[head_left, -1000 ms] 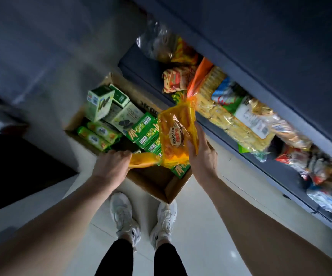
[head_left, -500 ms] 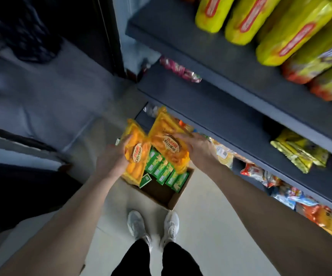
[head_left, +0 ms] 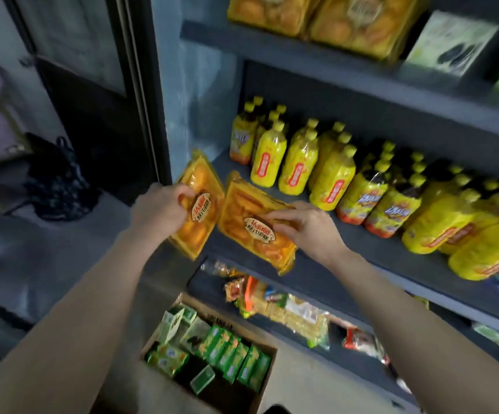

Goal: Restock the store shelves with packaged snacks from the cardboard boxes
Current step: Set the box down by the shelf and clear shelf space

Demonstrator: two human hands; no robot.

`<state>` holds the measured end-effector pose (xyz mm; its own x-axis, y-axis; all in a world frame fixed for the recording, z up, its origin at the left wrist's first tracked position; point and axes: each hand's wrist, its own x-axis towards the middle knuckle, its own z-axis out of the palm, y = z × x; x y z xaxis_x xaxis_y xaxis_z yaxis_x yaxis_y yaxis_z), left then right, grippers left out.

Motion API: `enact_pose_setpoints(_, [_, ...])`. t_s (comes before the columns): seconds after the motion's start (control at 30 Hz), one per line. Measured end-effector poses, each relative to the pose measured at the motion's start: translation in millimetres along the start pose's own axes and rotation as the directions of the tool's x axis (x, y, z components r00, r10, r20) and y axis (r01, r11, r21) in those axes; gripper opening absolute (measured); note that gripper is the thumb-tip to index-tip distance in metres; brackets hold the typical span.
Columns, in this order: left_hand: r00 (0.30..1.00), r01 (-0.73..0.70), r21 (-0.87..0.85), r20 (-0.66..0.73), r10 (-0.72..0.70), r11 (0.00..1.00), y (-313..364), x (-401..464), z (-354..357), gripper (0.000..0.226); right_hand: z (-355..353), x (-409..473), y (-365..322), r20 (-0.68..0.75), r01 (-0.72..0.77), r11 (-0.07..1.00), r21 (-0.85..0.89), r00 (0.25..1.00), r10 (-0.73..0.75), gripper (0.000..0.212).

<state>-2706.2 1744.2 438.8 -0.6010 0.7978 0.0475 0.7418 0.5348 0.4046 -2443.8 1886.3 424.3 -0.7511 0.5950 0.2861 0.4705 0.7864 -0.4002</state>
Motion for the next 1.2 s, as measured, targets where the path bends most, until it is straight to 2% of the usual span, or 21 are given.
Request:
enact_pose_setpoints(0.13, [0.98, -0.077, -0.007, -0.184, 0.075, 0.997, 32, 27, -78, 0.029, -82, 37, -21, 0.009, 0.058, 0.998, 0.038, 0.998, -0.059, 0.026])
enact_pose_setpoints(0.27, [0.925, -0.167, 0.002, -0.346, 0.157, 0.986, 57, 51, -147, 0.029, -172, 80, -42, -0.104, 0.182, 0.982, 0.049, 0.979, -0.176, 0.027])
enact_pose_setpoints(0.43, [0.852, -0.162, 0.096, -0.488, 0.188, 0.982, 84, 76, -208, 0.025, -282, 134, -42, -0.237, 0.187, 0.968, 0.167, 0.961, -0.145, 0.024])
enact_pose_setpoints(0.53, [0.839, -0.14, 0.144, -0.508, 0.195, 0.98, 96, 90, -229, 0.035, -328, 166, -22, -0.344, 0.173, 0.965, 0.195, 0.934, -0.098, 0.022])
enact_pose_setpoints(0.6, [0.836, -0.139, 0.163, -0.509, 0.204, 0.977, 105, 98, -239, 0.042, -345, 189, -6, -0.317, 0.112, 0.975, 0.192, 0.947, -0.046, 0.021])
enact_pose_setpoints(0.7, [0.834, -0.134, 0.231, -0.499, 0.235, 0.964, 120, 108, -246, 0.048, -346, 223, 22, -0.164, -0.009, 0.987, 0.158, 0.986, 0.036, 0.022])
enact_pose_setpoints(0.77, [0.834, -0.137, 0.277, -0.486, 0.262, 0.951, 128, 115, -248, 0.059, -333, 245, 45, -0.055, -0.062, 0.992, 0.111, 0.996, 0.068, 0.024])
enact_pose_setpoints(0.87, [0.81, -0.129, 0.361, -0.5, 0.308, 0.924, 131, 133, -247, 0.073, -322, 277, 78, -0.002, -0.1, 0.993, -0.064, 0.995, 0.1, 0.021])
enact_pose_setpoints(0.97, [0.803, -0.163, 0.428, -0.466, 0.372, 0.889, 135, 159, -249, 0.061, -325, 297, 89, -0.007, -0.112, 0.889, -0.444, 0.993, 0.122, 0.018])
enact_pose_setpoints(1.03, [0.8, -0.188, 0.454, -0.444, 0.403, 0.871, 144, 174, -251, 0.049, -325, 304, 77, -0.013, -0.065, 0.816, -0.574, 0.997, 0.07, 0.021])
enact_pose_setpoints(1.07, [0.796, -0.196, 0.472, -0.435, 0.42, 0.86, 151, 181, -250, 0.046, -324, 307, 67, -0.016, -0.003, 0.836, -0.549, 1.0, -0.007, 0.026])
enact_pose_setpoints(1.1, [0.793, -0.207, 0.488, -0.424, 0.438, 0.848, 159, 189, -250, 0.045, -321, 307, 52, -0.009, 0.076, 0.893, -0.443, 0.996, -0.09, 0.032])
enact_pose_setpoints(1.17, [0.785, -0.231, 0.507, -0.406, 0.467, 0.83, 180, 202, -247, 0.046, -312, 305, 17, 0.04, 0.198, 0.978, -0.067, 0.98, -0.195, 0.053])
enact_pose_setpoints(1.2, [0.782, -0.246, 0.512, -0.397, 0.481, 0.823, 192, 208, -245, 0.046, -306, 304, 1, 0.076, 0.224, 0.969, 0.102, 0.97, -0.232, 0.063])
